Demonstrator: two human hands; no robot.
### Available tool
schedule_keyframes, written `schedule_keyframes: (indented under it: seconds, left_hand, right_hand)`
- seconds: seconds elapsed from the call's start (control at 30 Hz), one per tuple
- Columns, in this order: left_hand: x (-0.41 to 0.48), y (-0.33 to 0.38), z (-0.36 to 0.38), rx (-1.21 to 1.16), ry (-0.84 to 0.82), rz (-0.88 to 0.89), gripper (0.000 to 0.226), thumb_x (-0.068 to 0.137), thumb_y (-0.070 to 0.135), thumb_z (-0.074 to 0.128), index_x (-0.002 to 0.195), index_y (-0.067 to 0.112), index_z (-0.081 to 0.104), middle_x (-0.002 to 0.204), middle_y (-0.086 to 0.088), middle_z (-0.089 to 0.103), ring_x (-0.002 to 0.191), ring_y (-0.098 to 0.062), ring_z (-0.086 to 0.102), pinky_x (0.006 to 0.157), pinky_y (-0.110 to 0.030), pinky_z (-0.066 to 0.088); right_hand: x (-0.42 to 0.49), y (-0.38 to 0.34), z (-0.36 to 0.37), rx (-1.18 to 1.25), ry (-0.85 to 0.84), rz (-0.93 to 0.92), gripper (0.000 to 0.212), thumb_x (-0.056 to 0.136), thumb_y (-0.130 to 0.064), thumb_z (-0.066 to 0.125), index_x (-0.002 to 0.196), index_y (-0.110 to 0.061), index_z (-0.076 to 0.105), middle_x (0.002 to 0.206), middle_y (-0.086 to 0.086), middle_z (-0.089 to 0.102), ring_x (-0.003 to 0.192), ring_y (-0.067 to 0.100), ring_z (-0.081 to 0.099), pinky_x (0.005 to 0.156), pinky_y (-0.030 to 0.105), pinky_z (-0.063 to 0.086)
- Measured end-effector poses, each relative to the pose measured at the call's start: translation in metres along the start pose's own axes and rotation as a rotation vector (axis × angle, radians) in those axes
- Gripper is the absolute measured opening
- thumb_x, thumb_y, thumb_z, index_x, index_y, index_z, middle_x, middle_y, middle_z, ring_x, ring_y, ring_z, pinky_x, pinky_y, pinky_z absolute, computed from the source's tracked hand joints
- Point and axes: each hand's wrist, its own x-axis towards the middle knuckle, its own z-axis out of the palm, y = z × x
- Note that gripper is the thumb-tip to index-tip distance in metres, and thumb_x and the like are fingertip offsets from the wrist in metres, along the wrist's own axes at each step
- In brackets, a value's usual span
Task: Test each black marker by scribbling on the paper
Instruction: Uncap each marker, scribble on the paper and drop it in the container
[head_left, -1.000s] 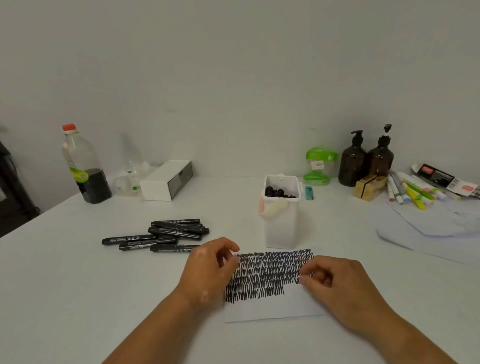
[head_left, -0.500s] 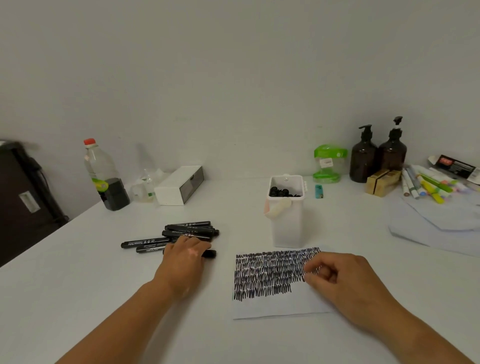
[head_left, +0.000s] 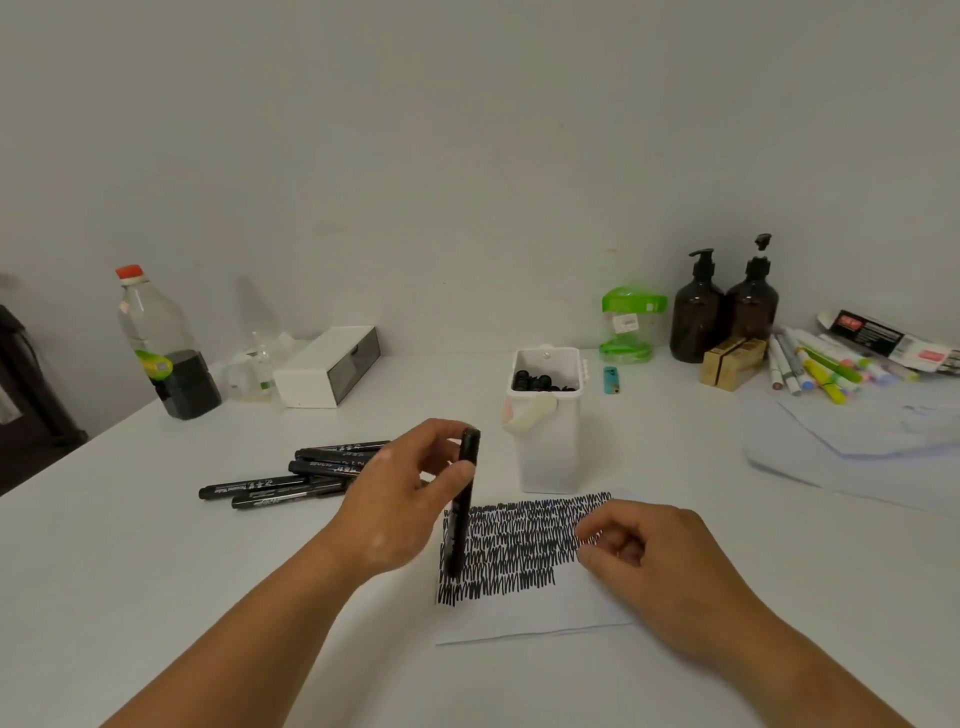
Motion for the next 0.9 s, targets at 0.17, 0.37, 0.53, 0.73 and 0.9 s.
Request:
schedule_keyframes:
  seconds: [0.17,0.37,0.53,0.73,0.9]
  left_hand:
    - [-0.002,0.015,0.019,-0.462,-0.100,-0.059,0.039,0.085,0.024,0.067,0.119,0.041,0.062,0.096,-0.009,0.072,0.077,-0.013,0.065,0.078,-0.031,0.051]
    - [-0.008,-0.004,0.040,-0.839,-0.140,-0.177,0.029,0.082,0.007,0.064,0.109,0.017,0.070,0.105,-0.016,0.071,0.088,-0.027,0.066,0.083,-0.036,0.052]
    - [-0.017,-0.015,0.040,-0.604,-0.158,-0.157,0.022,0.078,0.007,0.065,0.095,0.019,0.072,0.100,-0.011,0.073,0.089,-0.031,0.067,0.087,-0.042,0.055]
    - [-0.027,-0.006,0.050,0.028,-0.176,0.144,0.024,0.091,0.023,0.066,0.110,0.036,0.068,0.091,0.015,0.070,0.079,-0.009,0.062,0.068,-0.015,0.046]
    - [-0.030,0.002,0.058,0.157,-0.244,0.321,0.014,0.101,0.024,0.051,0.111,0.027,0.060,0.081,0.018,0.054,0.075,-0.004,0.050,0.067,-0.017,0.038]
  right_hand:
    - [-0.001,-0.004,-0.002,0.057,-0.027,-0.004,0.011,0.080,-0.043,0.078,0.089,-0.038,0.076,0.082,-0.017,0.074,0.071,0.012,0.062,0.066,0.017,0.049]
    - [0.001,-0.004,-0.001,0.145,-0.099,0.023,0.032,0.070,-0.056,0.075,0.099,-0.041,0.074,0.075,-0.016,0.071,0.063,0.006,0.054,0.061,0.012,0.043]
    - [0.004,-0.002,0.000,0.267,-0.063,0.103,0.024,0.083,-0.024,0.084,0.097,-0.041,0.076,0.085,-0.013,0.077,0.075,0.013,0.067,0.070,0.014,0.048]
    - [0.005,-0.008,-0.001,0.467,-0.033,0.127,0.021,0.084,-0.007,0.081,0.095,-0.026,0.079,0.076,-0.005,0.076,0.063,0.007,0.066,0.061,0.012,0.047]
    - [0.005,-0.014,0.000,0.626,-0.033,0.136,0.015,0.086,0.000,0.076,0.093,-0.014,0.077,0.062,0.001,0.063,0.052,0.014,0.049,0.047,0.020,0.039]
